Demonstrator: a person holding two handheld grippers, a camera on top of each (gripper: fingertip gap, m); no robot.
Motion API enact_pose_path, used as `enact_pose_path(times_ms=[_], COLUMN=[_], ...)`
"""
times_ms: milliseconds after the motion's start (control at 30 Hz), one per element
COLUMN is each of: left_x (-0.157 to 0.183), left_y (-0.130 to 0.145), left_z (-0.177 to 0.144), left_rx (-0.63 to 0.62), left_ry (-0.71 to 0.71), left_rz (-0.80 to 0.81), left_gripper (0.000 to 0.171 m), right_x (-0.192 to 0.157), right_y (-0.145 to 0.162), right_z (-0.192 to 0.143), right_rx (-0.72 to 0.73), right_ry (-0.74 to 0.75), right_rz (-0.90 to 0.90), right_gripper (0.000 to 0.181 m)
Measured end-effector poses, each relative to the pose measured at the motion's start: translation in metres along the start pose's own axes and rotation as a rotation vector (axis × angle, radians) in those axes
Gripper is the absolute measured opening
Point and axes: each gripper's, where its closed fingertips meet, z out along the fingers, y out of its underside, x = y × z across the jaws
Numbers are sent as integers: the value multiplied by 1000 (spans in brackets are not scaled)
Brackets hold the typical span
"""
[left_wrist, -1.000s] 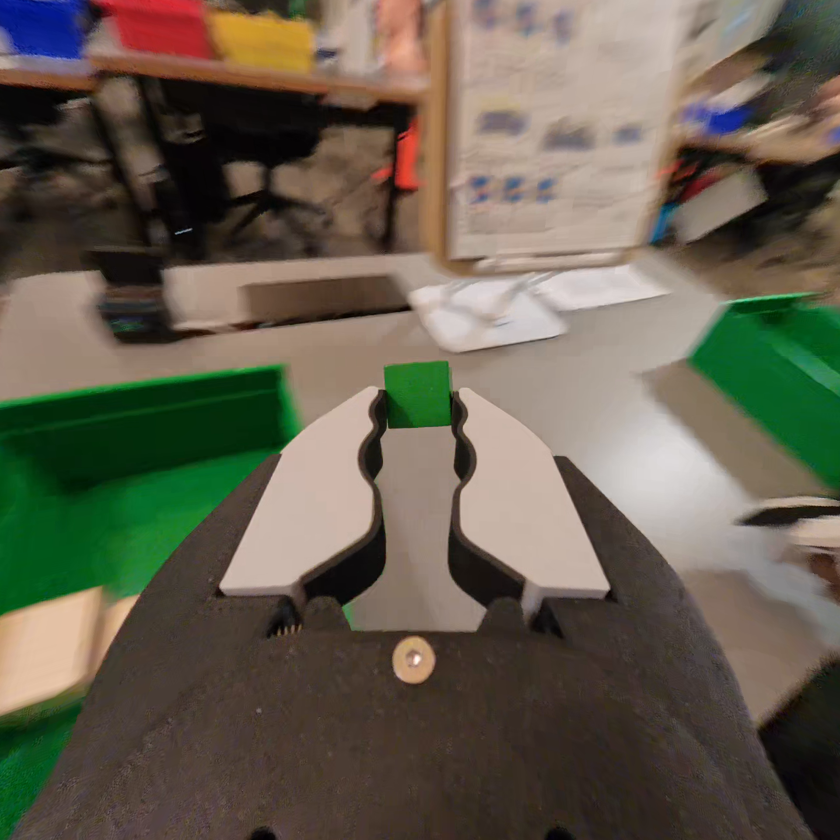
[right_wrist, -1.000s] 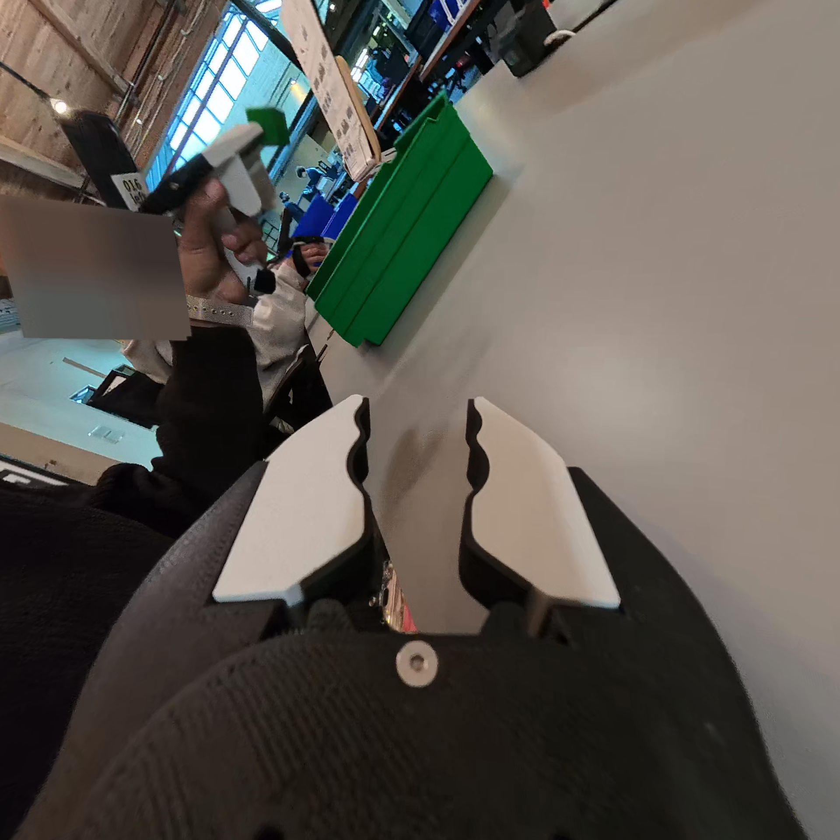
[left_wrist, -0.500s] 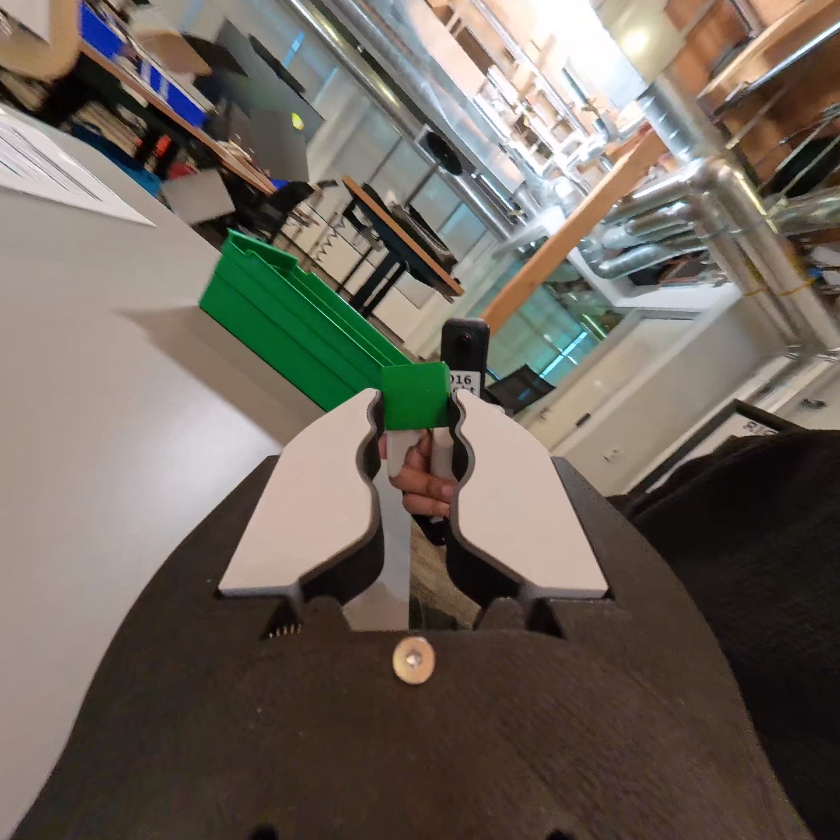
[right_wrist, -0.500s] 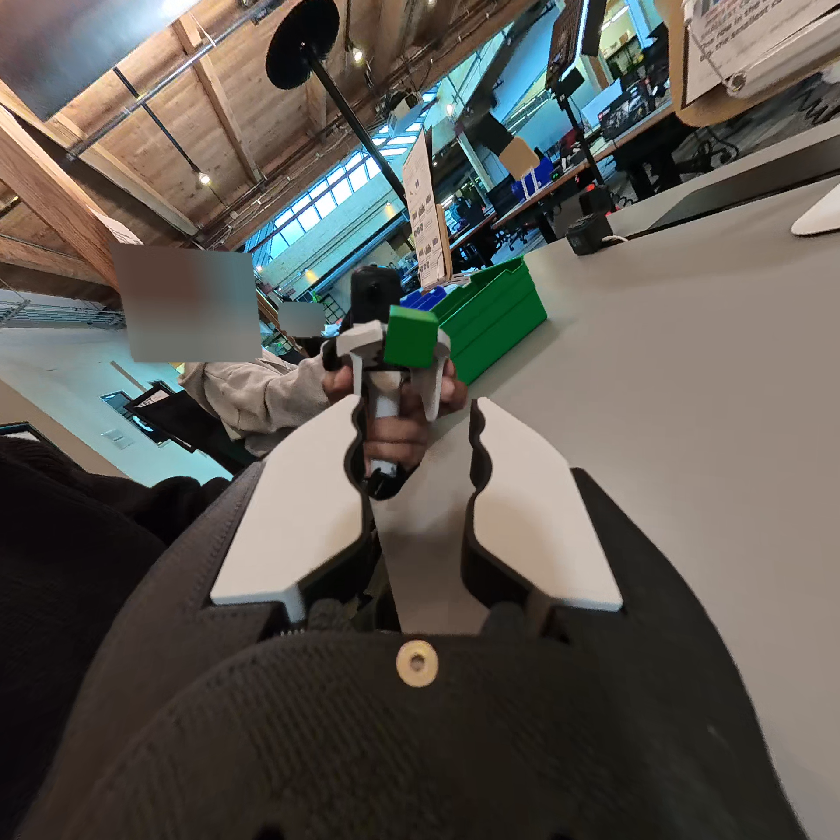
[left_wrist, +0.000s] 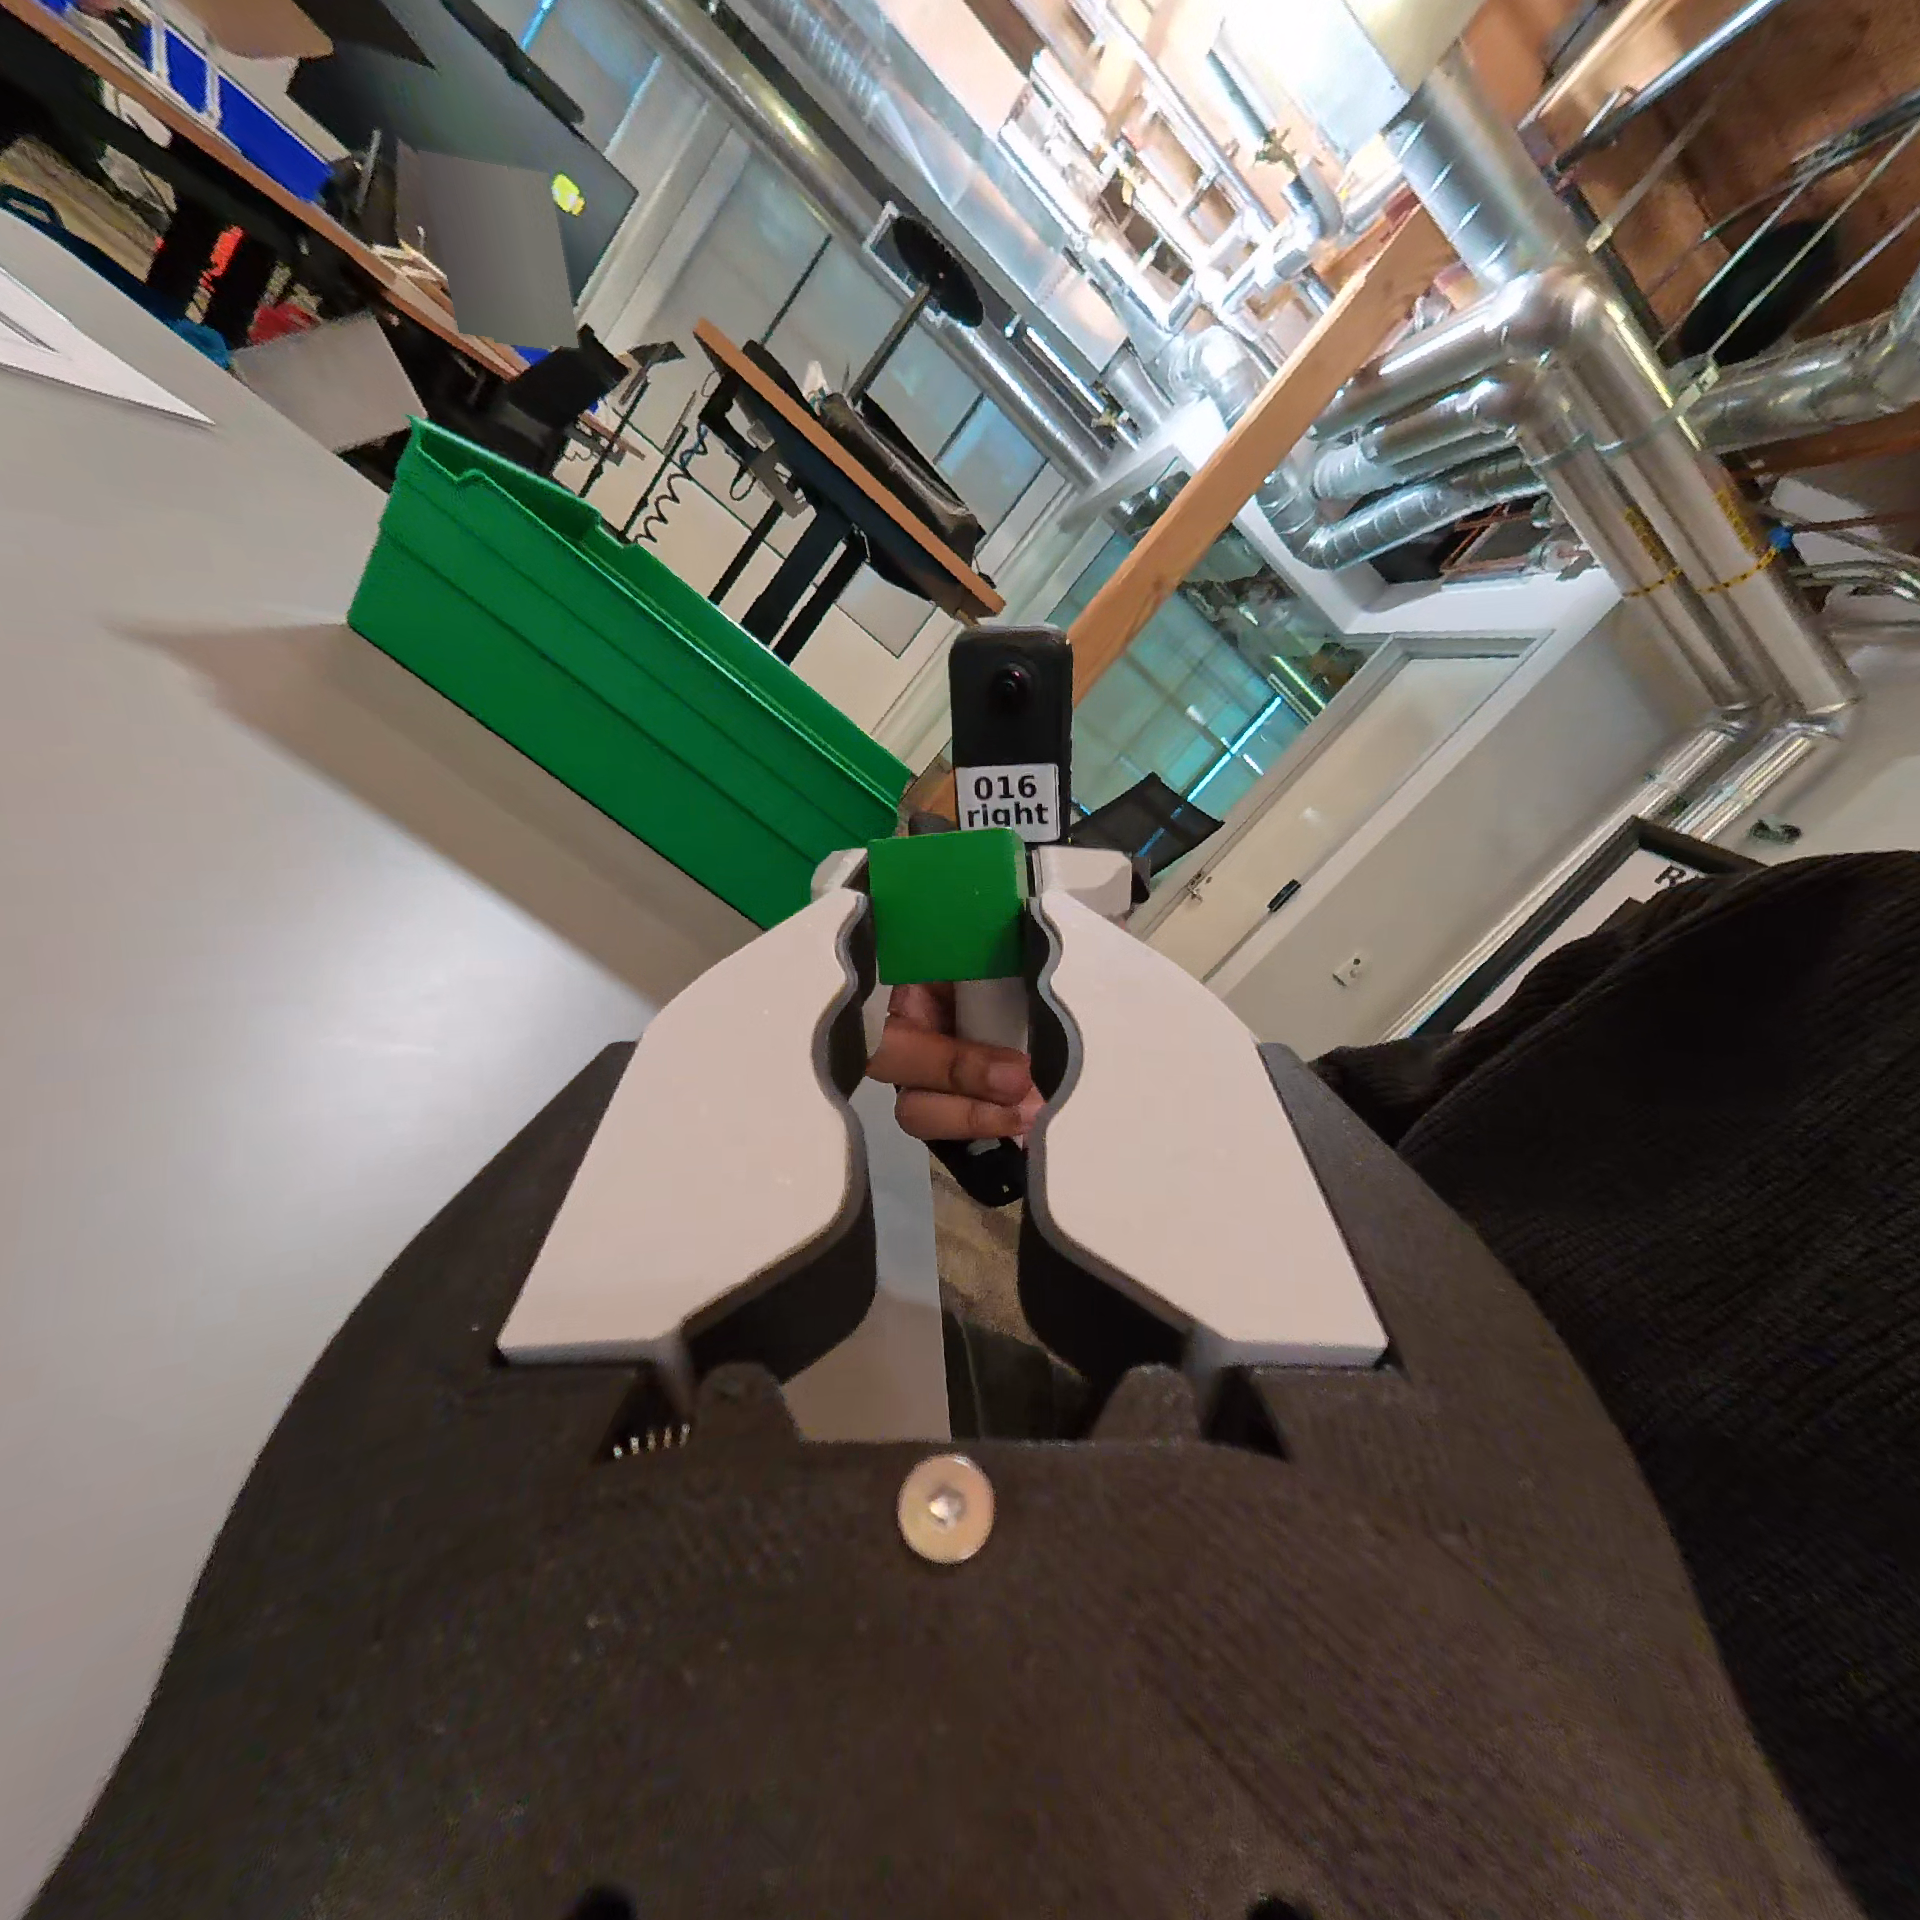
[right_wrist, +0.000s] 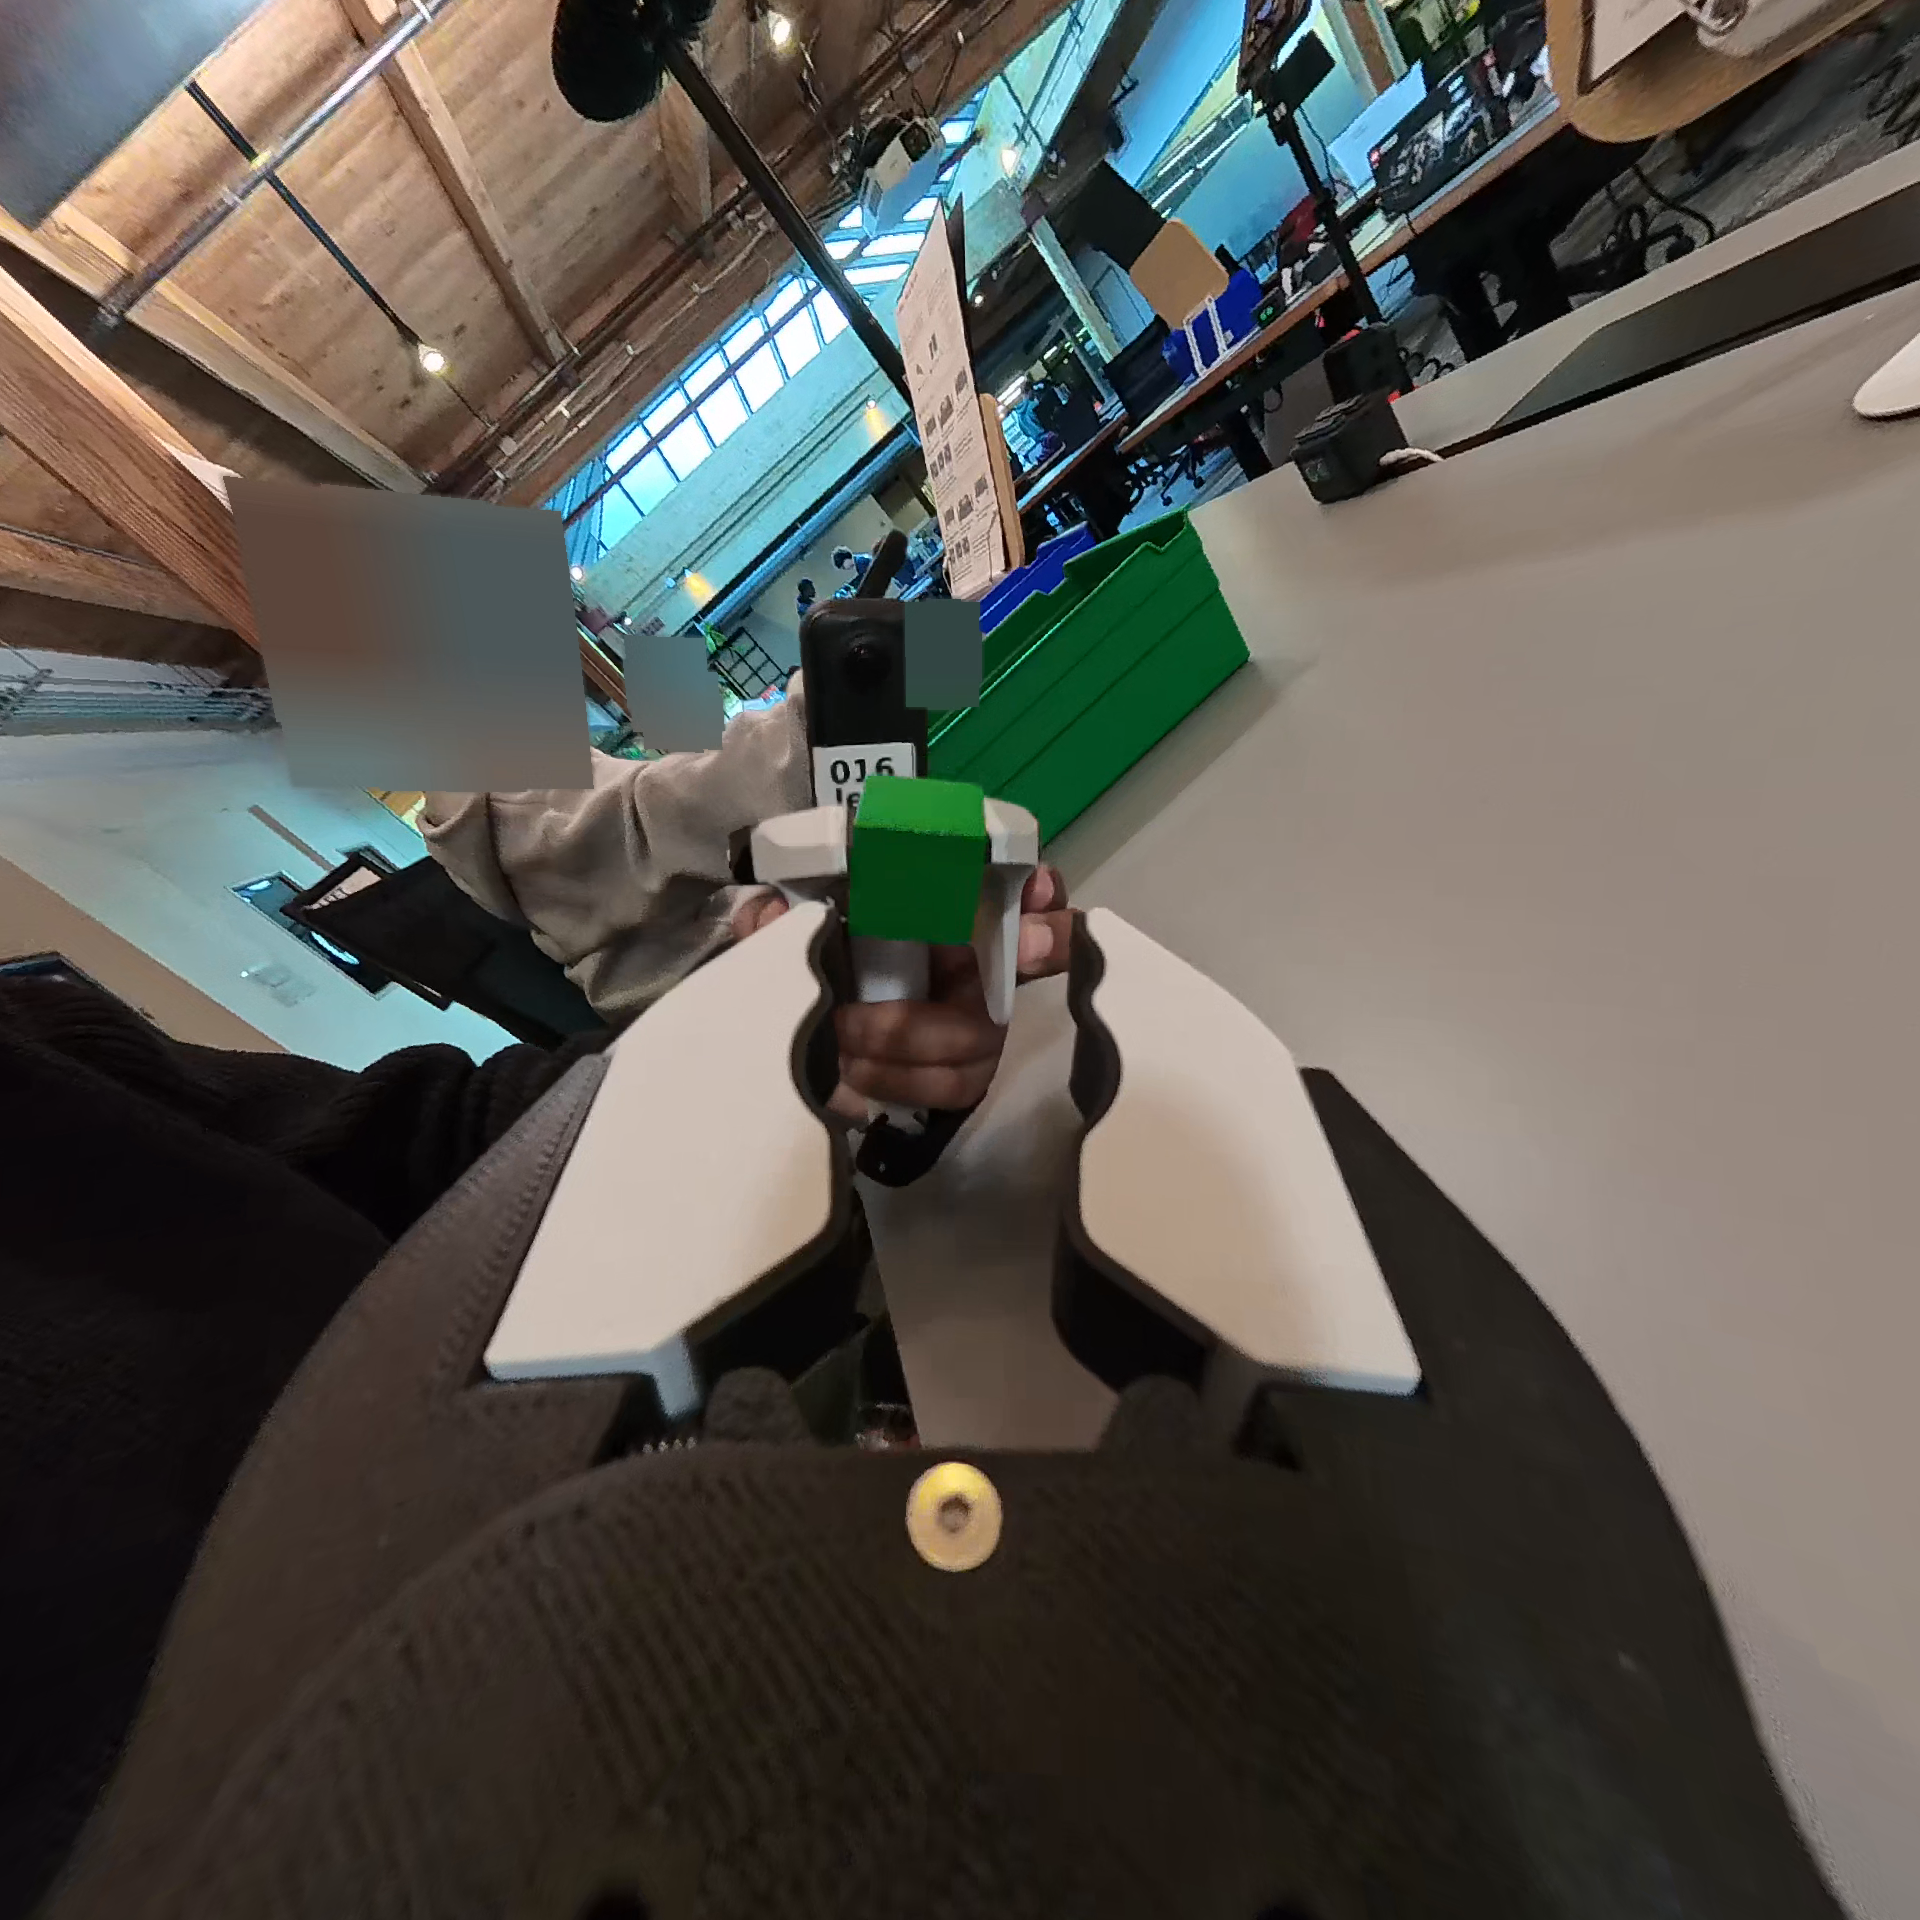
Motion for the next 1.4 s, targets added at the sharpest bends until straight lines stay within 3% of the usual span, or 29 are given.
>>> enact_pose_path(times_ms=[267, 500, 967, 1400], left_x=[2, 0, -2, 1], left_y=[11, 13, 19, 17], left_z=[6, 6, 7, 6], left_rx=[-37, -43, -75, -81], left_ry=[15, -1, -7, 23], left_rz=[-9, -1, 1, -11], left_gripper=[27, 27, 28, 26], right_x=[-1, -6, -3, -5], right_y=[3, 6, 5, 5], right_z=[3, 3, 2, 0], right_rx=[-8, -25, -28, -10], right_ry=[-10, -50, -17, -103], right_rz=[28, 41, 18, 144], right_gripper=[45, 26, 25, 25])
